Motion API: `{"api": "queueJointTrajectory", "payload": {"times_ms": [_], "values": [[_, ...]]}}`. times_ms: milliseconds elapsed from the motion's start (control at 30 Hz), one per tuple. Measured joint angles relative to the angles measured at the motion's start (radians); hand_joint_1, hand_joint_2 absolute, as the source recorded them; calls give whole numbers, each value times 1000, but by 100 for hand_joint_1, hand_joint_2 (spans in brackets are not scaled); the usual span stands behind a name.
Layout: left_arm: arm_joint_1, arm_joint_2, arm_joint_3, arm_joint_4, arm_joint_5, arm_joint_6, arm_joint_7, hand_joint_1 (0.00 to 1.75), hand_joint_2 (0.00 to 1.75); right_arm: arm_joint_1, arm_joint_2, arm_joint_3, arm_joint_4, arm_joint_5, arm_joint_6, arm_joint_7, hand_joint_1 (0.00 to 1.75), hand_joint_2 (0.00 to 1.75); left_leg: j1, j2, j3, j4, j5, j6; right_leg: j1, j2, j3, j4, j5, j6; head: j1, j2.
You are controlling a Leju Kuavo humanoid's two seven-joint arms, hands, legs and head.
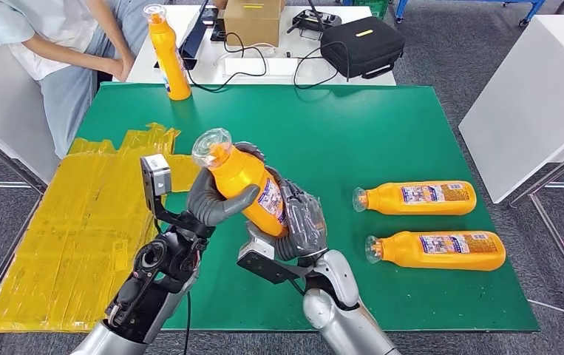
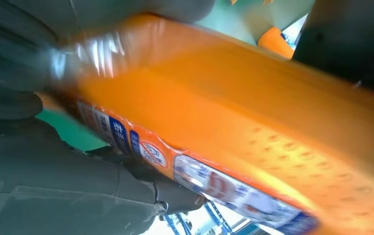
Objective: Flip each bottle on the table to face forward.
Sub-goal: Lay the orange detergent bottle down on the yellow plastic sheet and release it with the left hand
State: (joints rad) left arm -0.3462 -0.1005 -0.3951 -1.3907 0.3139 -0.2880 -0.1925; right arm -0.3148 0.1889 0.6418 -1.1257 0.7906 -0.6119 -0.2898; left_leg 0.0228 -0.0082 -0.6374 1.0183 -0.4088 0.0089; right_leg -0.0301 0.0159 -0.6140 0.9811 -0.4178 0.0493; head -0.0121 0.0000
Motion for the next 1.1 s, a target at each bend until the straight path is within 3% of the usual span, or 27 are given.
{"api": "queueJointTrajectory", "payload": {"times_ms": [233, 400, 433, 533, 567, 600, 733, 800, 867, 933, 1100], "values": [[-4, -1, 69, -33, -72, 130, -34, 175, 175, 106, -47, -41, -182, -71, 46, 0, 0, 175, 0, -1, -1, 0, 0, 0, 0, 0, 0, 0, 0, 0, 0, 0], [-4, 2, 92, -40, -95, 155, -48, 175, 175, 129, -61, -55, -237, -91, 67, -2, 0, 175, 0, -1, -1, 0, 0, 0, 0, 0, -1, 0, 0, 0, 0, 0], [-4, 3, 106, -44, -133, 180, -57, 175, 175, 142, -70, -65, -270, -100, 77, -2, 0, 131, 0, -1, -1, 0, 0, 0, 0, 0, -1, 0, 0, 0, 0, 0], [-20, 12, 159, -52, -486, 398, -84, 175, 175, 217, -124, -130, -443, -158, 118, -16, 0, 131, 0, -1, -1, 0, 0, 0, 0, 0, -1, 0, 0, 0, 0, 0], [-30, 15, 166, -49, -604, 465, -85, 175, 175, 238, -138, -150, -486, -175, 128, -23, 0, 175, 0, -1, -2, 0, 0, 0, 0, -1, -1, 0, 0, 0, 0, 0], [-40, 16, 168, -44, -686, 509, -82, 175, 175, 254, -147, -165, -515, -188, 135, -27, 0, 175, 0, -1, -2, 0, 0, 0, 0, -1, -1, 0, 0, 0, 0, 0], [-64, 25, 173, -16, -833, 565, -63, 175, 175, 286, -164, -207, -573, -205, 151, -29, 0, 175, 0, 0, -2, 0, 0, 0, 0, -1, -1, 0, 0, 0, 0, 0], [-93, 40, 171, 30, -1058, 640, -1, 175, 175, 296, -167, -229, -589, -218, 162, -29, 0, 175, 0, 0, -1, 0, 0, 0, 0, -1, -1, 0, 0, 0, 0, 0], [-146, 64, 166, 122, -1337, 700, 94, 175, 175, 299, -172, -254, -597, -237, 170, -33, 0, 175, 0, 0, -1, 0, 1, 0, 0, -1, -1, 0, 0, 0, 0, 0], [-201, 85, 158, 230, -1514, 726, 155, 175, 175, 299, -179, -275, -598, -254, 172, -40, 0, 175, 0, 0, -1, 0, 2, -1, 0, -1, -1, 1, 1, 0, 0, 0], [-326, 101, 125, 502, -1711, 697, 240, 175, 175, 291, -190, -301, -596, -277, 169, -47, 0, 175, 0, -1, -2, 0, 3, 0, 0, -2, -1, 1, 1, 0, 0, 0]]}}
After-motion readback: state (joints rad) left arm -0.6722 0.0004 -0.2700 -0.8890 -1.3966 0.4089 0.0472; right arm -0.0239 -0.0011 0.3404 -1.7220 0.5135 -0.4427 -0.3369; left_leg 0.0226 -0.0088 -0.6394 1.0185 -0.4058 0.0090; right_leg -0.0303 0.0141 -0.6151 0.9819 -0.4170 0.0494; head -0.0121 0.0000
